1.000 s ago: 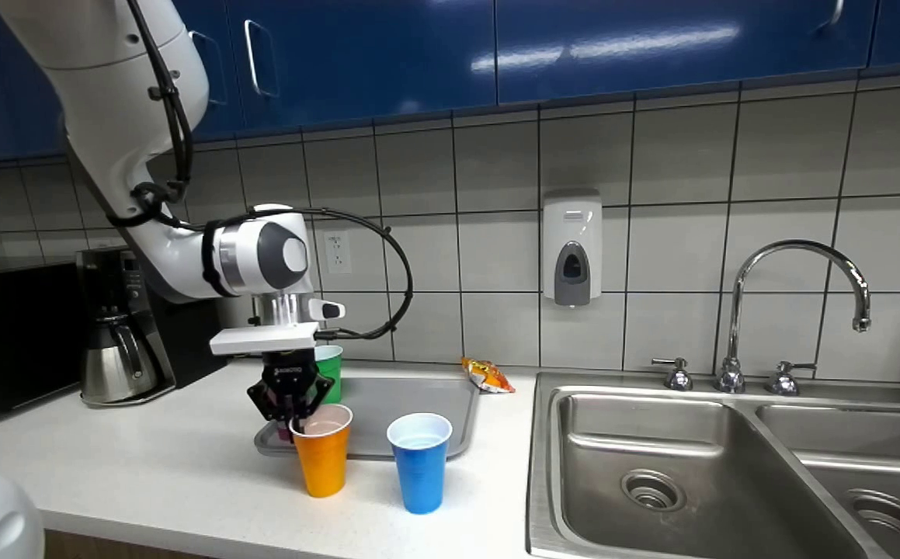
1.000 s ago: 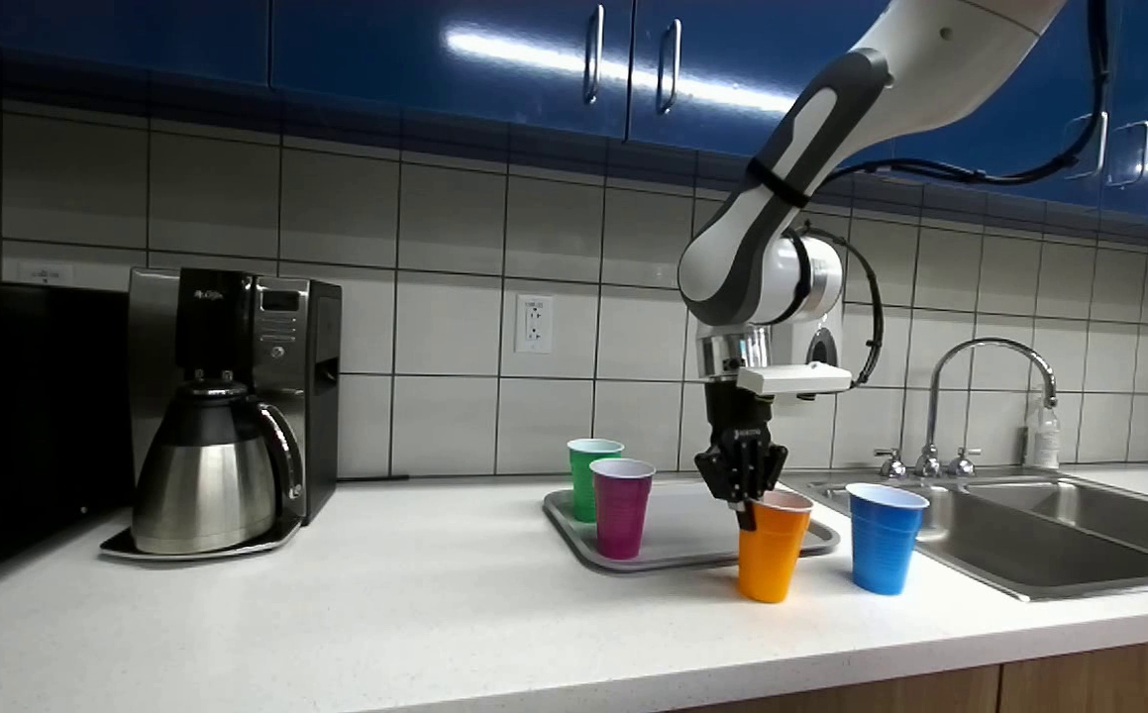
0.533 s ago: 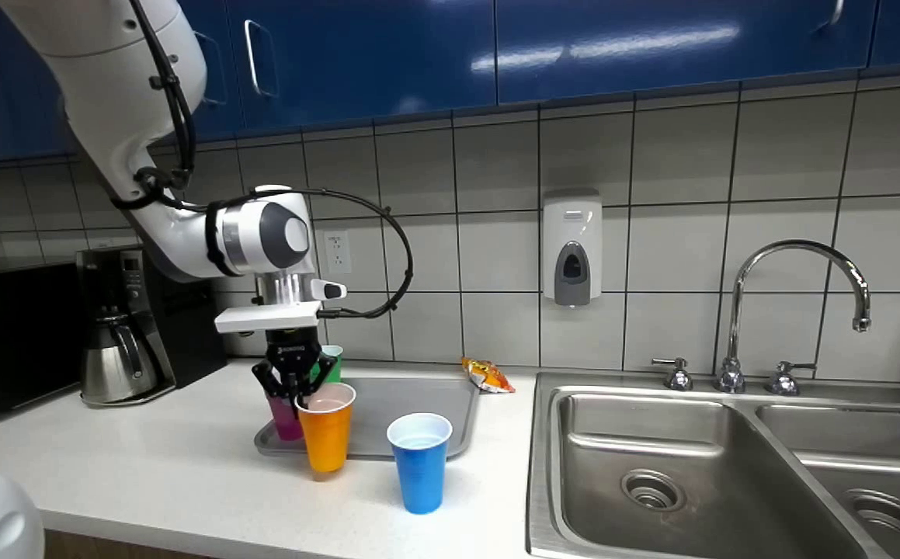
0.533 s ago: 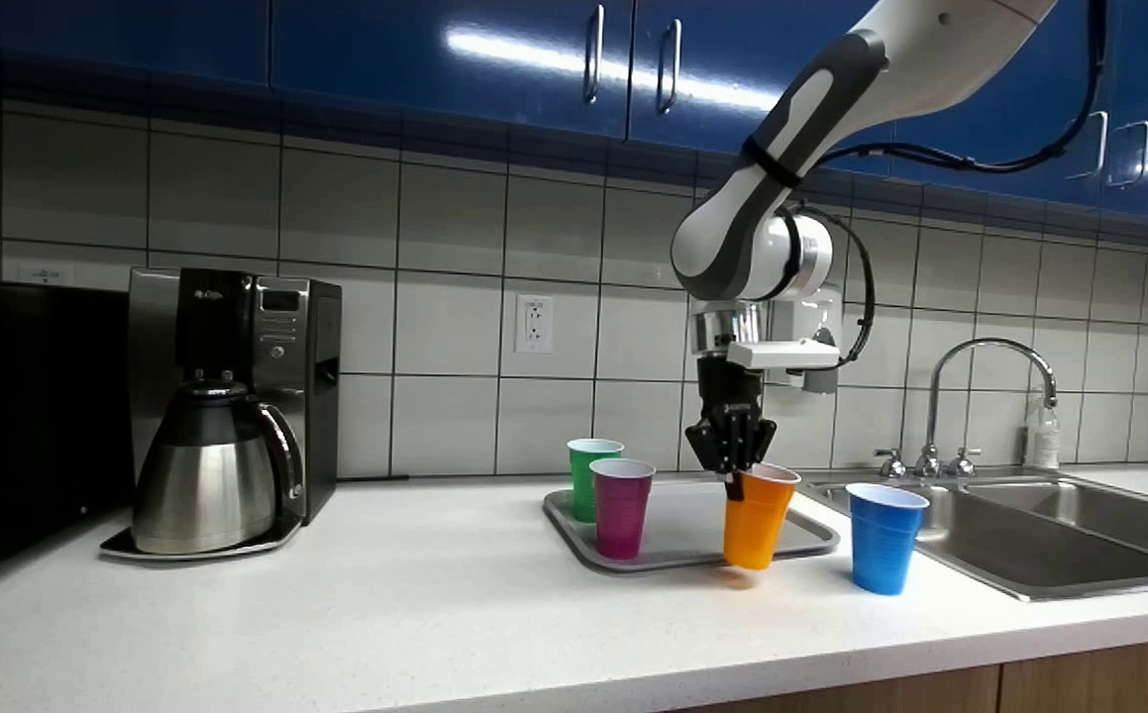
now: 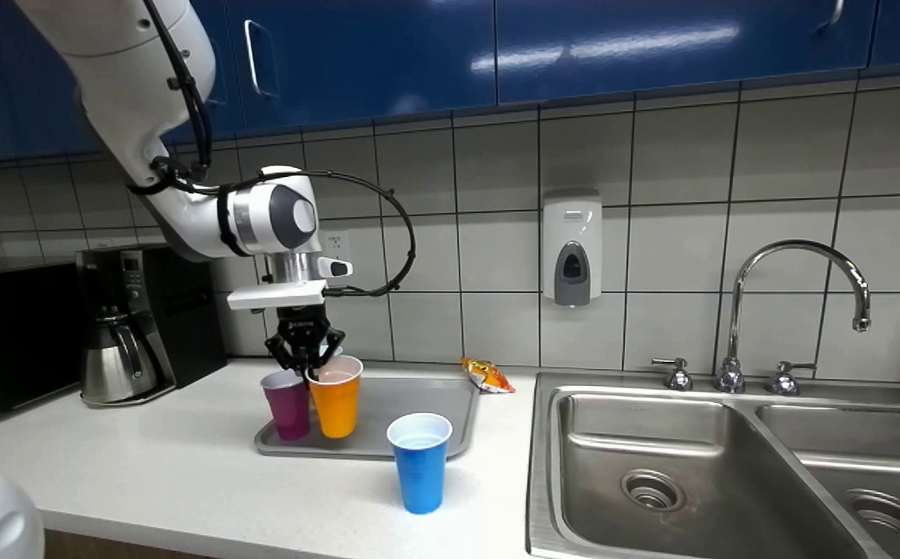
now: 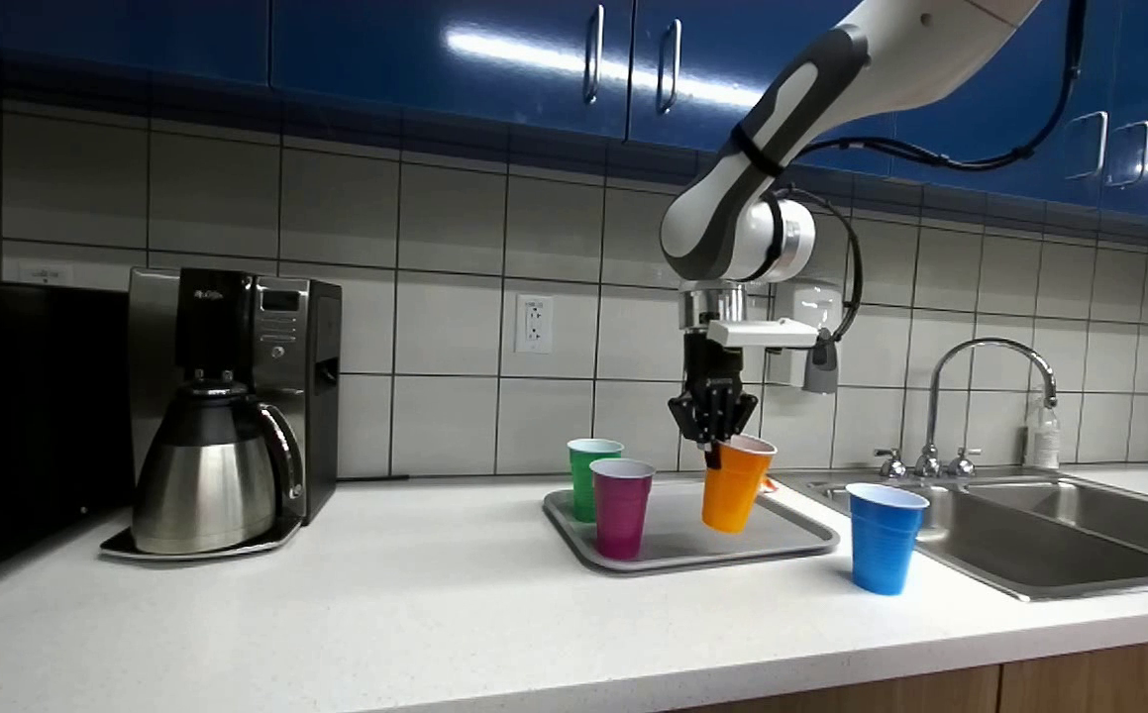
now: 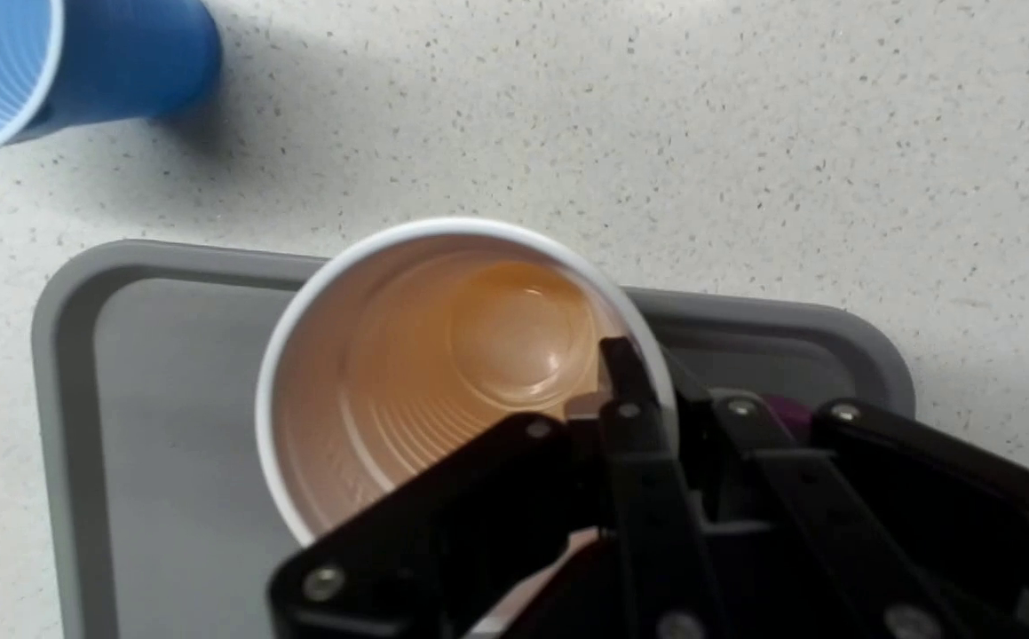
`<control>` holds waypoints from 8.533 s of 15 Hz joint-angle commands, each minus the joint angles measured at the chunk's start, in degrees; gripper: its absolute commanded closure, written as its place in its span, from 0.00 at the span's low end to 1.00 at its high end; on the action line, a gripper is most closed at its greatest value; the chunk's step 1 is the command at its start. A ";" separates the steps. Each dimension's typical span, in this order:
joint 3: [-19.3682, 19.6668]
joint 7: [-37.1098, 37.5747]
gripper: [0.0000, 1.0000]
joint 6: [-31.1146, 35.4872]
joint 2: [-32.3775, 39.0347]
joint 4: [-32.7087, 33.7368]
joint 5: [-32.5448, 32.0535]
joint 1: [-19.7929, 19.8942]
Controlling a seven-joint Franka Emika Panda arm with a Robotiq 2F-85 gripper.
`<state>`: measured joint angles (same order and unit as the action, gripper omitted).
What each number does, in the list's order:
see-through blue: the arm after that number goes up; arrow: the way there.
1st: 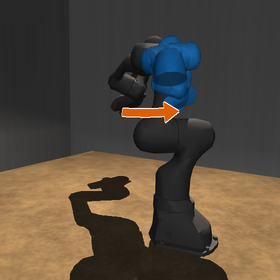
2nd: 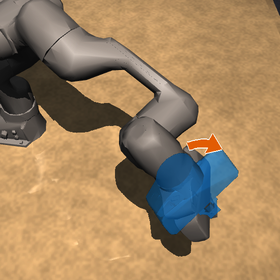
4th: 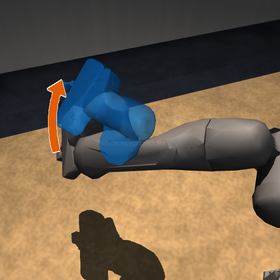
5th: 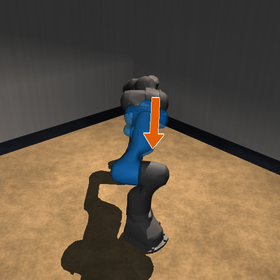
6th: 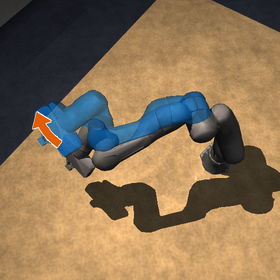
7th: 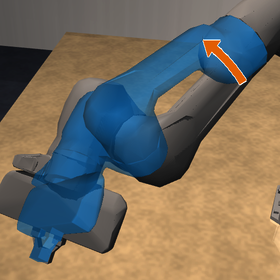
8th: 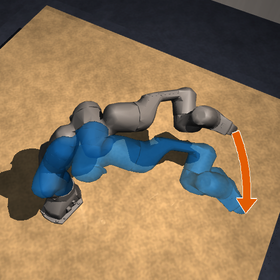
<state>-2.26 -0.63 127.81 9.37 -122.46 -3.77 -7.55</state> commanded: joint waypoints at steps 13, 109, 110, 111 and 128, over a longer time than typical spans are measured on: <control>1.23 2.11 0.99 -2.87 13.81 15.54 -2.84 1.58; 5.97 5.17 0.00 -4.30 -3.17 -5.77 -1.76 8.66; 6.04 4.85 0.00 -4.18 -2.69 -5.75 -1.92 8.70; 6.08 4.54 0.00 -4.06 -2.19 -5.70 -2.07 8.72; 6.17 3.63 0.66 -1.19 3.04 -5.57 -2.71 8.46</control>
<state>4.40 3.87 125.77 12.60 -127.78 -6.16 0.23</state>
